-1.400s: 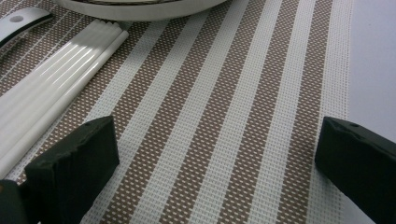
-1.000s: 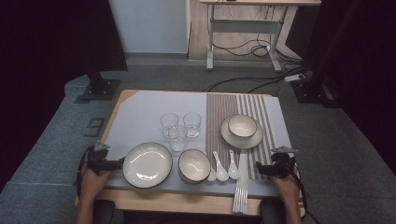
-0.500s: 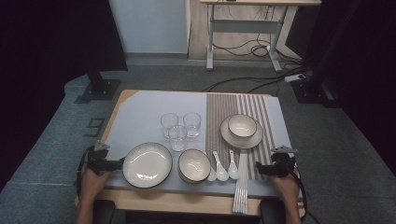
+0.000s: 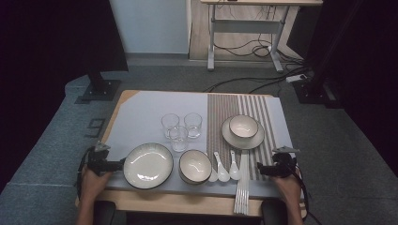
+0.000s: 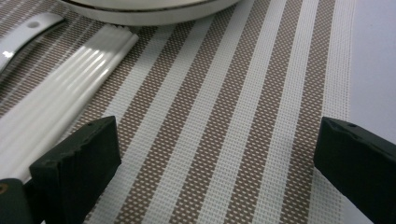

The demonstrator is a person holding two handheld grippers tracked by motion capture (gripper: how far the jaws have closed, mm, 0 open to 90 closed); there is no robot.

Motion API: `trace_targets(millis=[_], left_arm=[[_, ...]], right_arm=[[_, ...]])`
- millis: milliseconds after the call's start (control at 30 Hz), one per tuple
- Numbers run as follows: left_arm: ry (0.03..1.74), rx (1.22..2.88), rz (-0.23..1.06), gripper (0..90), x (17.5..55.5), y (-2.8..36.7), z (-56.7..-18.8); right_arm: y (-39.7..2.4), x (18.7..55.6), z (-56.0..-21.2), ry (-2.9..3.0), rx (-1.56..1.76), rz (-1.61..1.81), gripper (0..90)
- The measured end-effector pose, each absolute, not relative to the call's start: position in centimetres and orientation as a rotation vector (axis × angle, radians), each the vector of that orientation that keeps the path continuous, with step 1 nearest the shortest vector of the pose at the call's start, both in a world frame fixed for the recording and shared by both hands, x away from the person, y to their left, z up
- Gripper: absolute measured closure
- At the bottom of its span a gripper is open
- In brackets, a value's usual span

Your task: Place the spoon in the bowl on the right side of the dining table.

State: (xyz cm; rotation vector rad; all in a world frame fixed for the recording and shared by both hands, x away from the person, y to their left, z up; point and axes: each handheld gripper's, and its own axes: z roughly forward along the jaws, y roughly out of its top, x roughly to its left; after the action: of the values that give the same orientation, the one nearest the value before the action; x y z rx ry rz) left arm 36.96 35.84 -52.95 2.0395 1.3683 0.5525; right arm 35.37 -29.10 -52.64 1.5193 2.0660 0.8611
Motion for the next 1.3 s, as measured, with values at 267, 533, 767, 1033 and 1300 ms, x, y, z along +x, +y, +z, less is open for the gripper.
trace_targets(millis=[267, 533, 767, 1033, 1300], left_arm=[[1.368, 2.04, 0.553, 3.1, 37.0, 35.8, -52.9], [1.368, 2.04, 0.552, 3.1, 37.0, 35.8, -52.9], [1.368, 2.04, 0.552, 3.1, 37.0, 35.8, -52.9], [1.368, 2.04, 0.553, 3.1, 37.0, 35.8, -52.9], [1.368, 2.04, 0.552, 3.1, 37.0, 35.8, -52.9]], right_arm=[[-28.8, 34.4, -51.3, 2.078, 1.492, 0.863, 1.2], [-28.0, 33.5, -50.1, 2.13, 1.449, 0.887, 1.1], [-27.0, 33.4, -48.8, 2.152, 1.425, 0.883, 3.8], [-25.8, 33.7, -47.8, 2.168, 1.401, 0.905, 13.0], [-23.8, 34.5, -47.1, 2.196, 1.367, 0.921, 15.4]])
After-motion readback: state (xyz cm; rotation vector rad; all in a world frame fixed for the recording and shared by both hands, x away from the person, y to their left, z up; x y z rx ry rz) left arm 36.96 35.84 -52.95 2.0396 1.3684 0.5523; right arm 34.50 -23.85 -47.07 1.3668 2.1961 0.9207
